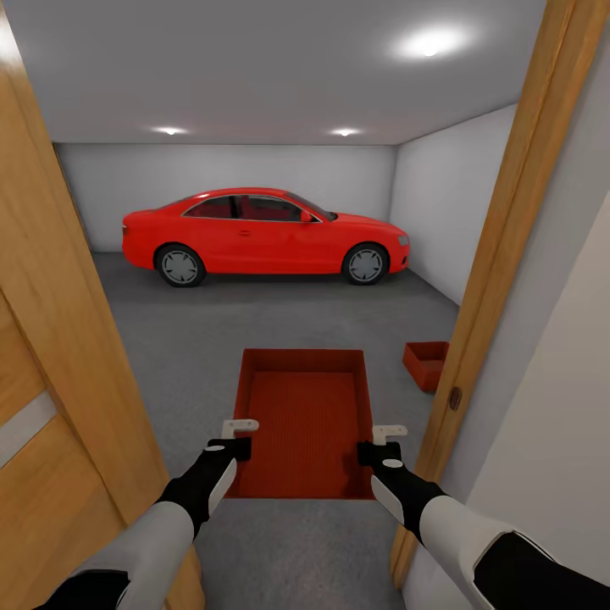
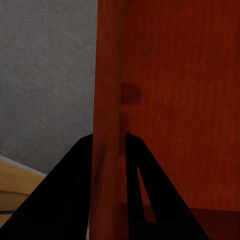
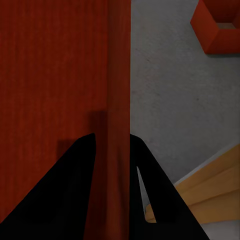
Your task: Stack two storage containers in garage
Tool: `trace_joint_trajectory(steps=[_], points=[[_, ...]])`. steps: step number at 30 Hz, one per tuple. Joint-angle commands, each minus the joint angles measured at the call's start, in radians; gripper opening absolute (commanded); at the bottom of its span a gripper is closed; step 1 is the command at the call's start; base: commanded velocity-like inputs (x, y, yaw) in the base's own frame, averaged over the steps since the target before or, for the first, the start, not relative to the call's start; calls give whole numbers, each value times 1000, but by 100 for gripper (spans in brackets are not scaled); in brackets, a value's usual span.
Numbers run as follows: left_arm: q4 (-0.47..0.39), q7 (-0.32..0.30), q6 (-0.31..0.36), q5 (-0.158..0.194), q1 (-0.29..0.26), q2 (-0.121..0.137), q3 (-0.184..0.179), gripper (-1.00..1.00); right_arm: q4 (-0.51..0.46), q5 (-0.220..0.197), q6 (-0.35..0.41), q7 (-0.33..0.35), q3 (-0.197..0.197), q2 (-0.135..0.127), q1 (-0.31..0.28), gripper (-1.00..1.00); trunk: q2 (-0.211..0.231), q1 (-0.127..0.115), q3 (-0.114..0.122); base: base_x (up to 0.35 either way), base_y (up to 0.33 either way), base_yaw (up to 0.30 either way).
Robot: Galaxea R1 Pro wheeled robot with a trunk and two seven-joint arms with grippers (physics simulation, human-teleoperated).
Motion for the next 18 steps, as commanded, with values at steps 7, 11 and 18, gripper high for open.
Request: trace_joint_trajectory(steps=[7,11,18], points=[[1,6,7,-8,0,44,-3,-100,-4,3,-35,1,-13,0,-2,-100,-2,1,-2,11,0,0],[3,7,7,-8,0,44,-3,-100,-4,3,-35,1,-12,0,-2,-100,-2,1,-2,188,0,0],[3,7,6,-8,0,44,-3,-100,-4,3,-35,1,-12,0,-2,-100,-2,1,-2,316,0,0]])
